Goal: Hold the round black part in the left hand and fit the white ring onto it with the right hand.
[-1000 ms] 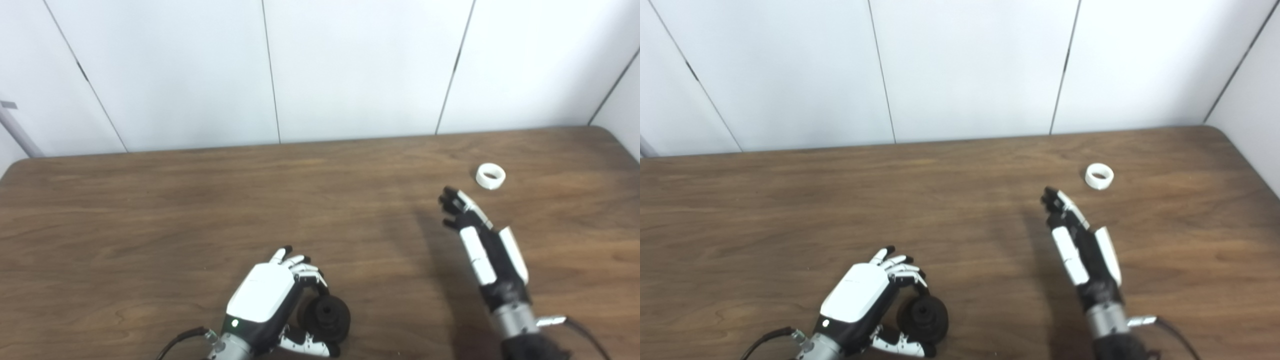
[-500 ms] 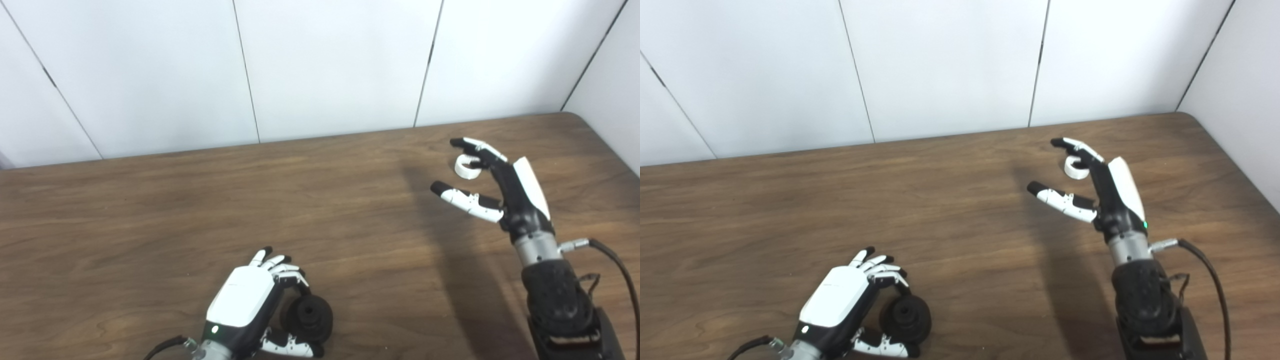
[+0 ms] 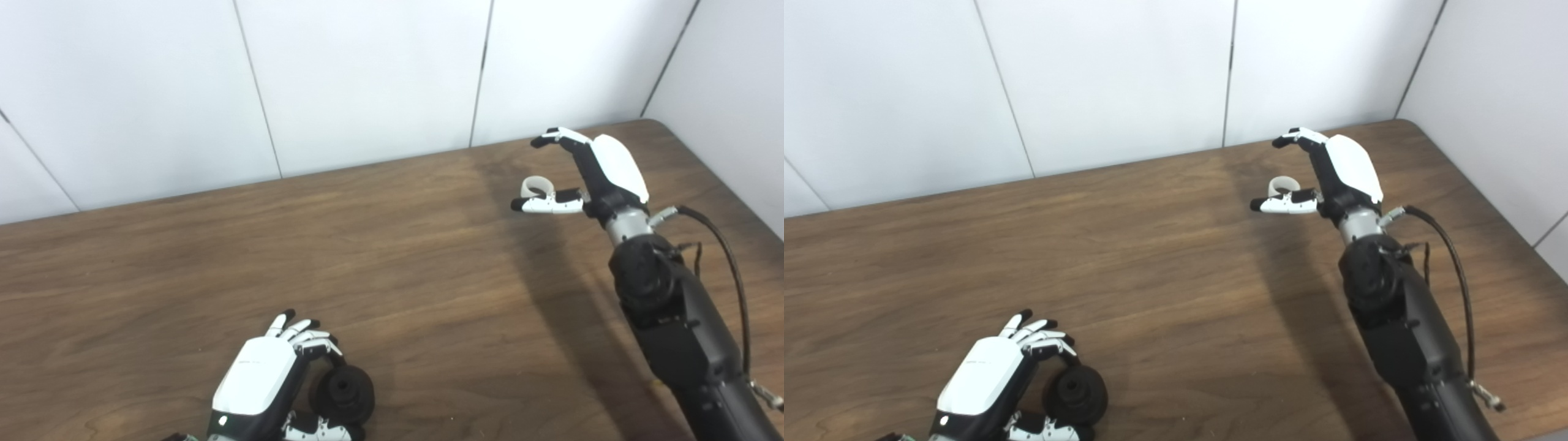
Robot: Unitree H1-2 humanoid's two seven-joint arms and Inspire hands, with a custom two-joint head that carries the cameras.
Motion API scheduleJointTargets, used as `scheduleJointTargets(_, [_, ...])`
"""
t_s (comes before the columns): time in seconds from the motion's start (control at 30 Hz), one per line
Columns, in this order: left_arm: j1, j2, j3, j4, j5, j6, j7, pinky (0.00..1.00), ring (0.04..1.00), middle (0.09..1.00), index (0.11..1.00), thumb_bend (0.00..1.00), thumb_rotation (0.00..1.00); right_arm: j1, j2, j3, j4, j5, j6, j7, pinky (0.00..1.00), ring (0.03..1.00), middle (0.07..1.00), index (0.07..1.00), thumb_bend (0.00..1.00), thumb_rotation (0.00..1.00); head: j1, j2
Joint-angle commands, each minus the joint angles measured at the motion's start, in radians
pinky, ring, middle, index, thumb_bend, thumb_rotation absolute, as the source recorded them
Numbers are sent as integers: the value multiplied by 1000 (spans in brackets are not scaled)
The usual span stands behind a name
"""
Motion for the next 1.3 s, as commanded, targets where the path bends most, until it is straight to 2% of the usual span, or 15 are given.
scheduleJointTargets(0.0, [10,26,7,10,12,-14,5,1000,879,760,484,522,50,-63,-48,6,14,-24,10,10,824,927,899,734,790,301,-4,-1])
scheduleJointTargets(0.23, [12,35,16,13,20,-27,-1,1000,879,761,485,520,52,-140,-82,54,156,-38,56,50,842,945,921,731,795,283,-25,-3])
scheduleJointTargets(0.4, [14,40,22,21,13,-37,5,1000,875,759,485,519,52,-183,-94,80,212,-31,89,94,876,961,933,725,796,305,-34,-3])
scheduleJointTargets(0.8, [27,44,13,35,25,-36,4,1000,877,767,485,520,53,-229,-101,113,253,-29,136,131,893,969,936,719,799,304,-43,-3])
scheduleJointTargets(1.27, [39,40,12,54,3,-39,20,1000,882,764,484,522,50,-243,-107,107,302,-17,128,111,868,958,918,706,798,303,-45,0])
